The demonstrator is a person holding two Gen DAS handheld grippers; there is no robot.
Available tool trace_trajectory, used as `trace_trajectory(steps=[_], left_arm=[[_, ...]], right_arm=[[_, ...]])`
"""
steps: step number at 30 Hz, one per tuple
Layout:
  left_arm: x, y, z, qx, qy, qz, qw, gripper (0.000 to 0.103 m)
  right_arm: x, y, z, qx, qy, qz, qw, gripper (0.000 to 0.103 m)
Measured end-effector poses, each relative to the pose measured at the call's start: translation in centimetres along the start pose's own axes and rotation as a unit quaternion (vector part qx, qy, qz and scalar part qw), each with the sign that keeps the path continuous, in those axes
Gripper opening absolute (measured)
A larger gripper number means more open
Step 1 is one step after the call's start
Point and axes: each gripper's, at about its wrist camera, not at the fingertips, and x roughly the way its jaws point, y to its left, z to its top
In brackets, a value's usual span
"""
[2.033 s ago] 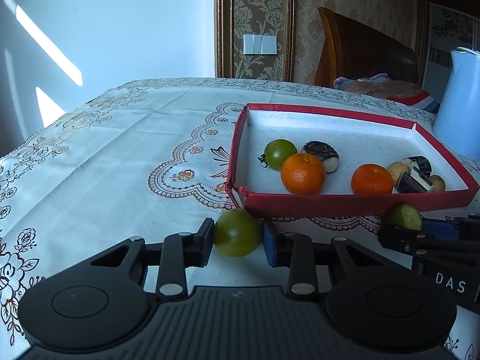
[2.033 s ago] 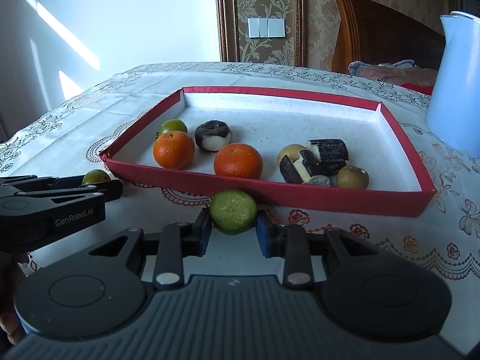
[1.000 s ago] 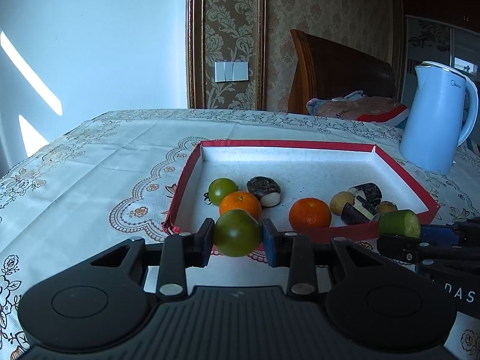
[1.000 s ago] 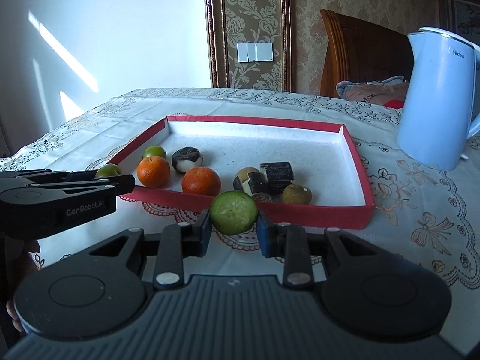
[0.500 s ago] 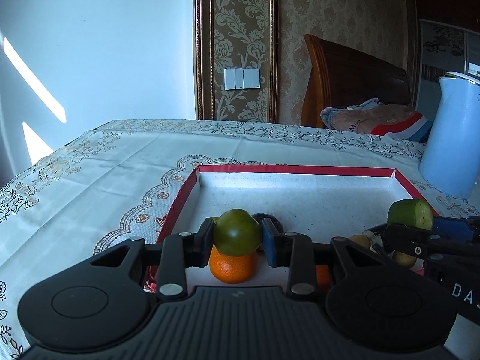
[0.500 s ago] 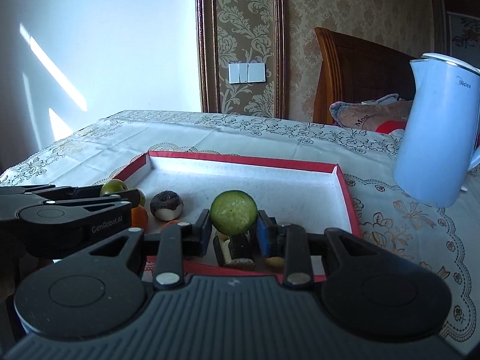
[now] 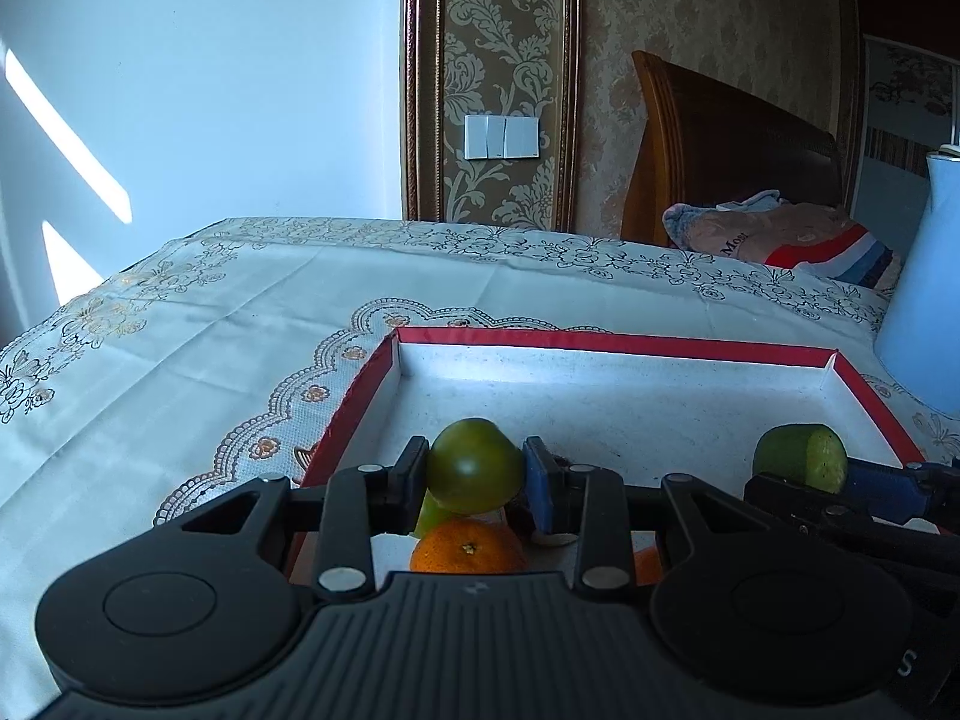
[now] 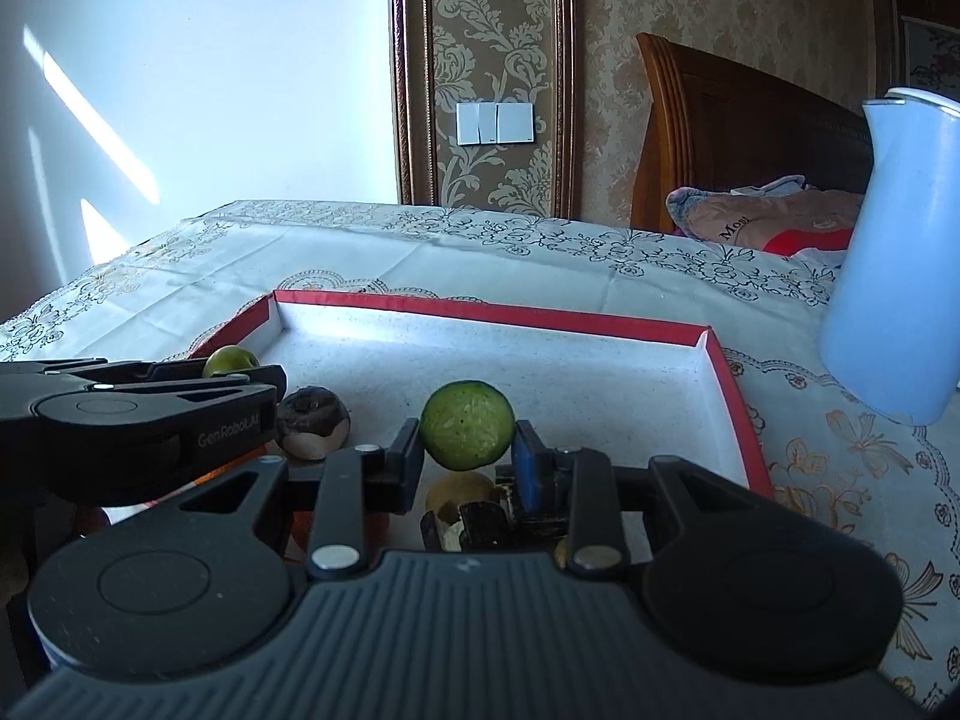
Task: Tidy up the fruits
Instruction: 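Lift and carry the lime with left tool while right tool carries the cucumber slice over the tray, then lower and open left tool on the lime in the tray while right tool releases the cucumber slice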
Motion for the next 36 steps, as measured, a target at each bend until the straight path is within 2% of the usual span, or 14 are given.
trace_trajectory(steps=[7, 18, 36], left_arm=[[0.6, 0.1, 0.0, -0.005, -0.009, -0.001, 0.9999, 0.033], [1.2, -0.2, 0.5, 0.008, -0.012, 0.023, 0.9996, 0.033], [1.2, -0.7, -0.2, 0.020, -0.019, 0.017, 0.9995, 0.034]], right_arm=[[1.3, 0.3, -0.2, -0.006, 0.003, -0.001, 1.000, 0.030], [1.9, 0.4, -0.3, -0.004, -0.002, 0.004, 1.000, 0.030], [2.0, 0.8, -0.6, -0.003, -0.010, 0.005, 1.000, 0.030]])
